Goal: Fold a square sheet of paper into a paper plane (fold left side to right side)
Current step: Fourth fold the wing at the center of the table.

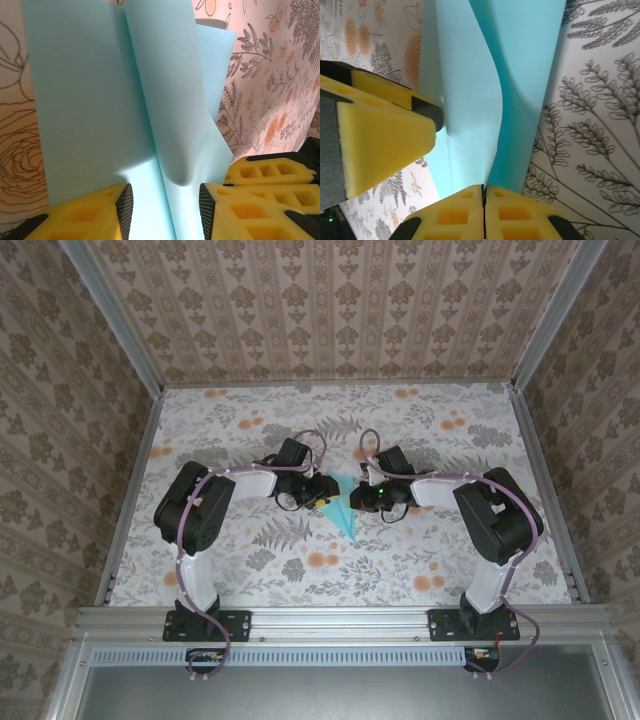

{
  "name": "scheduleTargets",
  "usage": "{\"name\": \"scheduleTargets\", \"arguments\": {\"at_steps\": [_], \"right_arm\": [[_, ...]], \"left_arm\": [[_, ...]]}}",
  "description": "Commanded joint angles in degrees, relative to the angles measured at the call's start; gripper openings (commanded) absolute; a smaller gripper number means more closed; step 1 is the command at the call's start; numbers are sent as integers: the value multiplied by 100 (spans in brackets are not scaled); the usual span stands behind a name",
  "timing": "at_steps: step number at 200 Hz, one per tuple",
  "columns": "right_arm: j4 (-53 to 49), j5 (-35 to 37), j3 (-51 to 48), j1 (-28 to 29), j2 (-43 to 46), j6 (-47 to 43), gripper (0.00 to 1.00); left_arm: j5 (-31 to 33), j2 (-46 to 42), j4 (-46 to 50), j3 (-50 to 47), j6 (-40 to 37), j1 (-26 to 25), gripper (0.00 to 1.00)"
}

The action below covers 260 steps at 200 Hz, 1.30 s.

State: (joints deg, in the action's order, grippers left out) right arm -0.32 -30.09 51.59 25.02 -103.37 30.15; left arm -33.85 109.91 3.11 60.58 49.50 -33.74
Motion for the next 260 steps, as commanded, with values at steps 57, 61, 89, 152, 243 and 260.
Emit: {"name": "scheduleTargets", "arguments": {"at_steps": [57,61,89,152,243,260], "right_arm": [[-413,344,271,3,-182,-360,8],[-415,352,268,3,-191,-360,8],[-421,362,290,3,-246,-363,8],[-416,337,317,21,-333,-369,8],[-362,319,228,56,-28,-330,7],[-390,310,229,56,70,-341,8]], "left_arm": [[194,127,374,86,-72,-21,43],[194,119,374,81,-72,-27,43],[195,129,366,84,-73,-28,43],[190,153,378,90,-78,-37,43],[194,154,374,89,-72,-45,43],[194,163,374,97,-72,-45,43]]}}
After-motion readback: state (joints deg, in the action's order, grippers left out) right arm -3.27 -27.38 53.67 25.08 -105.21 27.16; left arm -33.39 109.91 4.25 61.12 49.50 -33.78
